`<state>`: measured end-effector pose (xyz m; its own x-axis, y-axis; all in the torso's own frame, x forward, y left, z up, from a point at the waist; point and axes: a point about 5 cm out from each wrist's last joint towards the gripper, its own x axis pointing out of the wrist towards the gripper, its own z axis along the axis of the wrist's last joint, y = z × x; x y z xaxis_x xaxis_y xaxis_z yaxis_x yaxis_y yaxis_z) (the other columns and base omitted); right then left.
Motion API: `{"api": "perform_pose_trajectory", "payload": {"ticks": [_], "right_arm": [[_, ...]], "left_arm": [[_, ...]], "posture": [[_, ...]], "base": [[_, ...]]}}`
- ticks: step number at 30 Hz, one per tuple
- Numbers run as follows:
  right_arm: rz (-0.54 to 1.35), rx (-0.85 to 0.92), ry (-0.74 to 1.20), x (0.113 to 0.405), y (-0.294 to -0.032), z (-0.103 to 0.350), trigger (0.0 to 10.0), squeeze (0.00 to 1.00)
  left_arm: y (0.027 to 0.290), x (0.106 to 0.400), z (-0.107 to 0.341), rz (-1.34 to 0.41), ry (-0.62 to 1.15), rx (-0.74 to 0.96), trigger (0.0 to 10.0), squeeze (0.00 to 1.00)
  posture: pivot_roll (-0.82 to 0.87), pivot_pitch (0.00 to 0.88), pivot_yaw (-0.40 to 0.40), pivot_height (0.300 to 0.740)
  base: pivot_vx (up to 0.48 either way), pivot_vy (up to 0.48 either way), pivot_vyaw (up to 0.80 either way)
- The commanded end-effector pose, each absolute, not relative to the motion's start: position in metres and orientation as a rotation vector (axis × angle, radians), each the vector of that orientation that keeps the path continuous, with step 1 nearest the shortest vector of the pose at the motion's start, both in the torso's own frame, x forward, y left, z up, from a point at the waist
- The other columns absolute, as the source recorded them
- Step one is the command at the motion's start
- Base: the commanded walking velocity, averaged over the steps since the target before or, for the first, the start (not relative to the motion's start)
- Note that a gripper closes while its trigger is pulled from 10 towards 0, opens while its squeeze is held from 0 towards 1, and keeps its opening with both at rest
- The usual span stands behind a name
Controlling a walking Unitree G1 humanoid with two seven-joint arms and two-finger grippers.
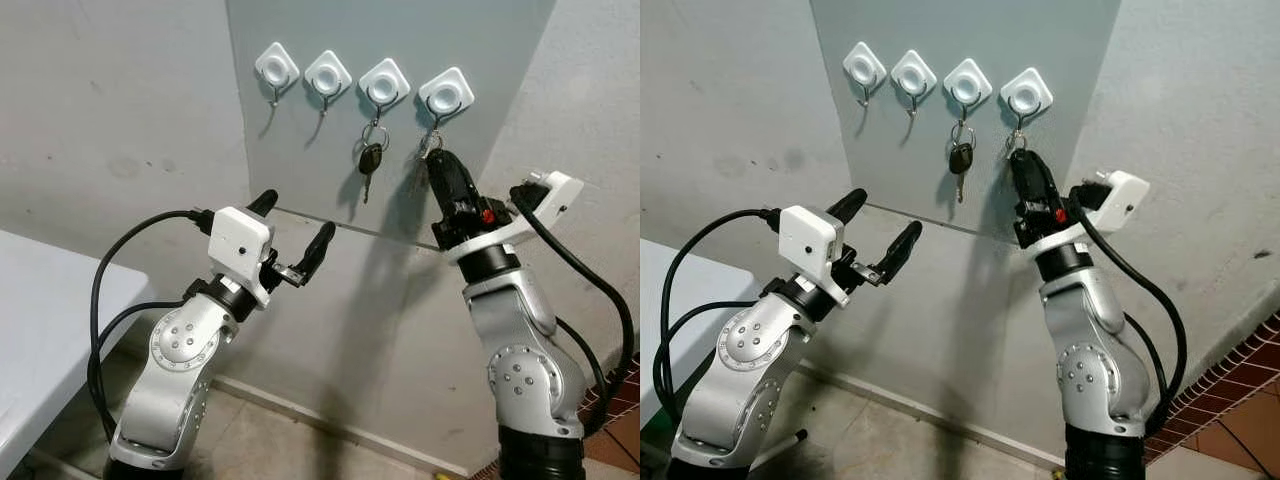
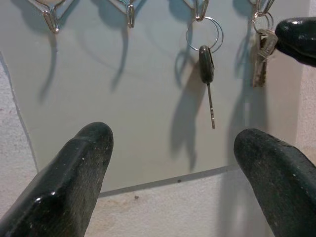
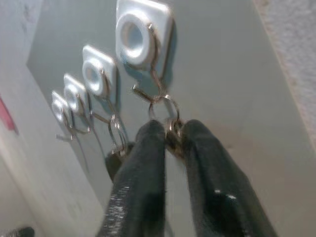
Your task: Hang keys on a hook
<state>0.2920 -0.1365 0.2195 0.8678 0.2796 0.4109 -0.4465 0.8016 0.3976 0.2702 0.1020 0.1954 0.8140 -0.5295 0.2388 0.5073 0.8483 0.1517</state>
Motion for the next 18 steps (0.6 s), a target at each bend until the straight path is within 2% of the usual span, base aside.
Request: {"api": "perform_pose_trajectory", "payload": {"ticks": [1, 6, 12, 18], "right_arm": [[0.405, 0.455, -0.337, 0.291, -0.134, 0.216, 10.0, 1.0], [0.404, 0.436, -0.326, 0.291, -0.134, 0.21, 10.0, 1.0], [0.379, 0.315, -0.233, 0.29, -0.137, 0.17, 10.0, 1.0], [0.312, 0.292, -0.164, 0.288, -0.145, 0.142, 10.0, 1.0]], "left_arm": [[0.105, 0.27, 0.195, -0.533, -0.278, 0.089, 10.0, 0.0], [0.106, 0.27, 0.194, -0.525, -0.273, 0.087, 10.0, 0.0], [0.124, 0.275, 0.171, -0.373, -0.211, 0.056, 10.0, 0.0], [0.144, 0.277, 0.149, -0.231, -0.149, 0.014, 10.0, 0.0]], "posture": [[-0.09, 0.0, 0.002, 0.74], [-0.09, 0.0, 0.002, 0.74], [-0.09, 0.0, 0.004, 0.74], [-0.09, 0.0, 0.017, 0.74]], "base": [[0.0, 0.0, 0.0], [0.0, 0.0, 0.0], [0.0, 0.0, 0.0], [0.0, 0.0, 0.0]]}}
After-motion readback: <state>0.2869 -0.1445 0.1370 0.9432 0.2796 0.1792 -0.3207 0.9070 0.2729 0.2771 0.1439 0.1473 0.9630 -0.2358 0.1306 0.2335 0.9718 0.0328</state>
